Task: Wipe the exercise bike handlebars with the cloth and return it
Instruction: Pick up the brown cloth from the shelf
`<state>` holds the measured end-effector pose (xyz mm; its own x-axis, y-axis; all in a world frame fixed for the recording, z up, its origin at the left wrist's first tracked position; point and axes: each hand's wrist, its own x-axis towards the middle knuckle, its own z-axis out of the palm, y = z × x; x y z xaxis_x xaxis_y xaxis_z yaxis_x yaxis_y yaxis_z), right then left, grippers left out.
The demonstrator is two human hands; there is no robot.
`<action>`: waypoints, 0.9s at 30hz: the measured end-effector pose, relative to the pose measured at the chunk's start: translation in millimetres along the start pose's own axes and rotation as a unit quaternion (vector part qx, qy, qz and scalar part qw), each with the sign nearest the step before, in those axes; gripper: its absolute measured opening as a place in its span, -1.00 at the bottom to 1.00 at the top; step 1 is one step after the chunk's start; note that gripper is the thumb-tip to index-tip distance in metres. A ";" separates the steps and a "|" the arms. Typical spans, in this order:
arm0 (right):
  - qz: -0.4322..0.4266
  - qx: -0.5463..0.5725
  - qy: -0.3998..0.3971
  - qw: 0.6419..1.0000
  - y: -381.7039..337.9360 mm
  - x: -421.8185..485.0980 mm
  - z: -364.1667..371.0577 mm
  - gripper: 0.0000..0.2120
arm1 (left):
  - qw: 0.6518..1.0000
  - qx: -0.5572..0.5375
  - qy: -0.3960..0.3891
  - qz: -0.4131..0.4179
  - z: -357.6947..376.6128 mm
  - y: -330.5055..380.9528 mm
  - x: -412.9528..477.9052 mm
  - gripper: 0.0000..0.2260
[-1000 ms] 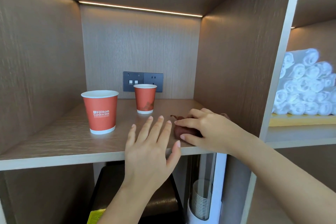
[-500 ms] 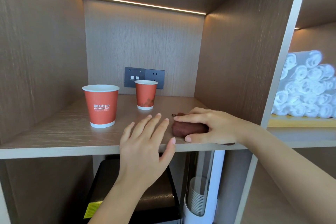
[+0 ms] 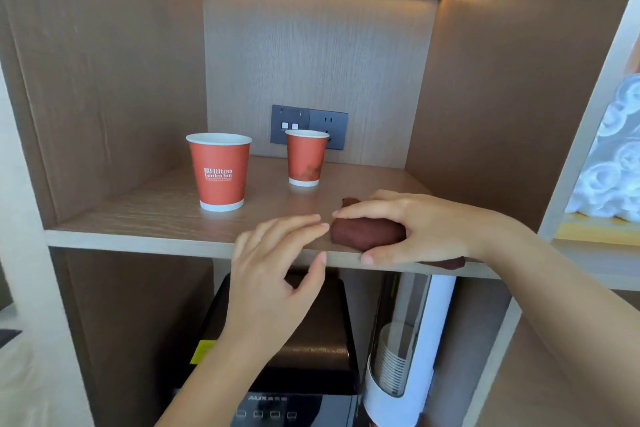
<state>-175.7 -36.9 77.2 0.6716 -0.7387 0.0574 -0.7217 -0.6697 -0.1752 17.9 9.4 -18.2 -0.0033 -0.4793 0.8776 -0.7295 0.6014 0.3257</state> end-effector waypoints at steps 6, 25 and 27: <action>-0.033 -0.017 0.061 0.997 -8.4 -7.5 6.7 -0.54 | 1.000 0.007 0.010 -0.017 -19.7 -1.7 -11.4 -0.73; -0.161 0.259 0.225 0.925 -187.2 -18.6 122.8 -0.49 | 0.965 0.210 0.016 -0.159 -231.0 34.6 -160.9 -0.70; -0.178 0.330 0.212 0.902 -222.2 -20.9 142.4 -0.53 | 0.952 0.252 0.023 -0.169 -260.4 44.7 -183.3 -0.71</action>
<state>-5.5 138.2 -25.0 0.6159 -0.5425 0.5713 -0.1213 -0.7818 -0.6116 164.1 290.5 -72.9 0.3121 -0.5558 0.7705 -0.9193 0.0281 0.3927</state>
